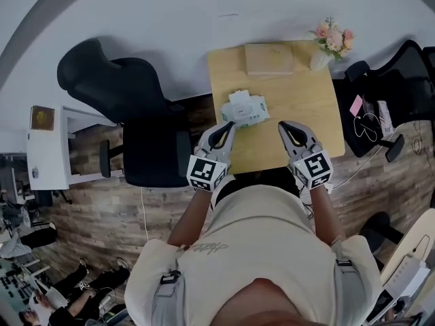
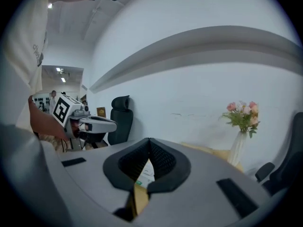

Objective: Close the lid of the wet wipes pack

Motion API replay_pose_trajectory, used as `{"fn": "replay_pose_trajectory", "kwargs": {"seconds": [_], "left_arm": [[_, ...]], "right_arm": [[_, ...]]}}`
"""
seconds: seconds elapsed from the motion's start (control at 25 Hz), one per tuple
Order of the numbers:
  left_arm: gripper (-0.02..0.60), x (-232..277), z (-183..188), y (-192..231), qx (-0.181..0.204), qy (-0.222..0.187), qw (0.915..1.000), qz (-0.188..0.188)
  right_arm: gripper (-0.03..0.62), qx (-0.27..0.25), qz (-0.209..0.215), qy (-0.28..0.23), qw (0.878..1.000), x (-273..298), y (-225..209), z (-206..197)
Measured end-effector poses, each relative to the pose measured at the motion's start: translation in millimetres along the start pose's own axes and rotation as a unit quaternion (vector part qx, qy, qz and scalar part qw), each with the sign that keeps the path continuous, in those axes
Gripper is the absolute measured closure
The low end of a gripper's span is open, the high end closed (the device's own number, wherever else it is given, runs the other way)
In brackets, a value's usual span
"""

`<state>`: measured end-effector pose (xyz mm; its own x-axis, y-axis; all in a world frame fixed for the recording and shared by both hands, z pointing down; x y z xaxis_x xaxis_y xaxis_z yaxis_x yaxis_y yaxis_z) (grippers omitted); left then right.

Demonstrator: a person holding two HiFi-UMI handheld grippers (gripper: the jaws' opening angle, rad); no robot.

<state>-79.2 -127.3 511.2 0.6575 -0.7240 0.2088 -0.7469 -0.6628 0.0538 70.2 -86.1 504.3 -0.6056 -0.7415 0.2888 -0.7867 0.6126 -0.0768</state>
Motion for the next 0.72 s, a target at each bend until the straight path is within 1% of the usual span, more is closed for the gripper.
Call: {"fn": "replay_pose_trajectory", "kwargs": {"seconds": [0.16,0.28,0.44,0.52,0.6,0.72], "left_arm": [[0.563,14,-4,4,-0.007,0.004,1.0,-0.005],[0.563,24,-10,3,-0.011,0.014,0.9998,-0.002],[0.563,34,-6,5,-0.006,0.022,0.9997,0.013],[0.563,38,-2,8,-0.012,0.025,0.9994,0.023],[0.563,42,0,11,-0.015,0.028,0.9989,0.034],[0.563,50,-5,19,-0.009,0.037,0.9977,0.057]], "right_arm": [[0.591,0.015,-0.046,0.011,0.999,-3,-22,-7],[0.591,0.033,-0.055,0.011,0.998,-5,-34,-15],[0.591,0.043,-0.042,0.011,0.998,5,-54,-24],[0.591,0.044,-0.032,0.013,0.998,12,-63,-25],[0.591,0.038,-0.019,0.013,0.999,21,-71,-24],[0.591,0.028,0.01,0.015,0.999,41,-81,-26]]}}
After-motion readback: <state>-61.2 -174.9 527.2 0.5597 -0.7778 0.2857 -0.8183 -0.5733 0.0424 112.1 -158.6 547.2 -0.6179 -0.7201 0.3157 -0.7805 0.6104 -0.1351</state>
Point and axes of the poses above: the fingertips, and each gripper's own axes: x forward along the fingers, y to its left, z out of its top, the point moved 2 cm from there along -x, backward along the fingers, and after that the axes turned 12 degrees about z, right-handed, at the moved point
